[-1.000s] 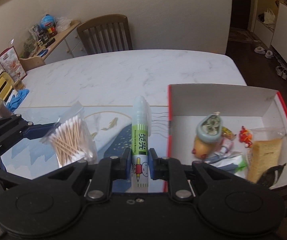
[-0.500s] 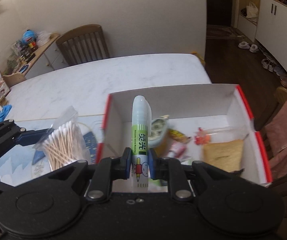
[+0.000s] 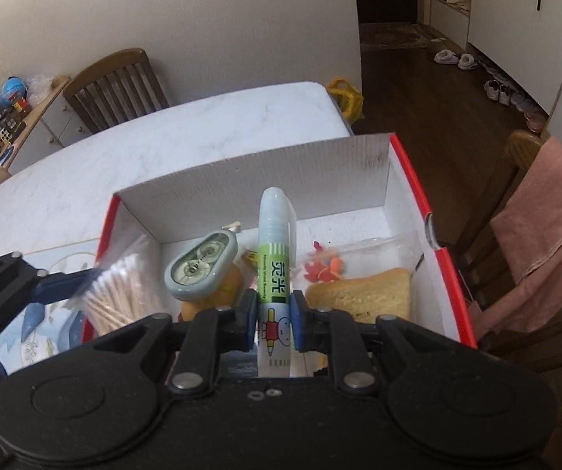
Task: Organize objects
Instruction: 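Carry the cotton swab bag and glue stick with both tools over the shoebox, then lower and open the left tool on the swabs while the right tool releases the glue stick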
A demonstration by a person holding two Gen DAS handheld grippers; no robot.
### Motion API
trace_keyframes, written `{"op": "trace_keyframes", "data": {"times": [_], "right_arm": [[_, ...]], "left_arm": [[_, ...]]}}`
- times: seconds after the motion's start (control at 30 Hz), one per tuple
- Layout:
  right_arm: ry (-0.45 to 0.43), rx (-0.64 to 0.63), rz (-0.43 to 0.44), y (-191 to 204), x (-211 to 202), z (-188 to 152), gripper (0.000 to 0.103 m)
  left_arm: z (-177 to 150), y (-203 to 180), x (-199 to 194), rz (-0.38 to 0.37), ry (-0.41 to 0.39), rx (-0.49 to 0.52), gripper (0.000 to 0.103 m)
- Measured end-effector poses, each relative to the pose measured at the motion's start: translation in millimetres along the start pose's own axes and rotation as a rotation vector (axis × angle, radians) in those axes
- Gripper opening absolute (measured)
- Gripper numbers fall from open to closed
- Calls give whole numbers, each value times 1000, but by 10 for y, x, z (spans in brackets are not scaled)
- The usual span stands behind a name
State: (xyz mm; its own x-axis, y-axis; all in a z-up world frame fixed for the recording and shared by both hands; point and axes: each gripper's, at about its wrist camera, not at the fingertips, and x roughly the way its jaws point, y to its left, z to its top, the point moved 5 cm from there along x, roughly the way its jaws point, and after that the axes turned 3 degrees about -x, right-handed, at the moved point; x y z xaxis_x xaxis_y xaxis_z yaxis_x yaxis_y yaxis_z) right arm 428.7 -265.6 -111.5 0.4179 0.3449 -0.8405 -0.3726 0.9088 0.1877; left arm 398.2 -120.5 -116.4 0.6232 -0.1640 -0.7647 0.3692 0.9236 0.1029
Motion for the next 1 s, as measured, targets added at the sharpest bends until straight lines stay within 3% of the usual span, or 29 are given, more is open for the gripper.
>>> {"op": "trace_keyframes", "data": {"times": [0.4,1.0], "right_arm": [[56,-30,7,-41,340,-8,17],[62,-41,18,-34,334,-41,20]], "left_arm": [[2,-25,349,13,93,-22,71],[-119,63,529,7,161,-86,75]]}}
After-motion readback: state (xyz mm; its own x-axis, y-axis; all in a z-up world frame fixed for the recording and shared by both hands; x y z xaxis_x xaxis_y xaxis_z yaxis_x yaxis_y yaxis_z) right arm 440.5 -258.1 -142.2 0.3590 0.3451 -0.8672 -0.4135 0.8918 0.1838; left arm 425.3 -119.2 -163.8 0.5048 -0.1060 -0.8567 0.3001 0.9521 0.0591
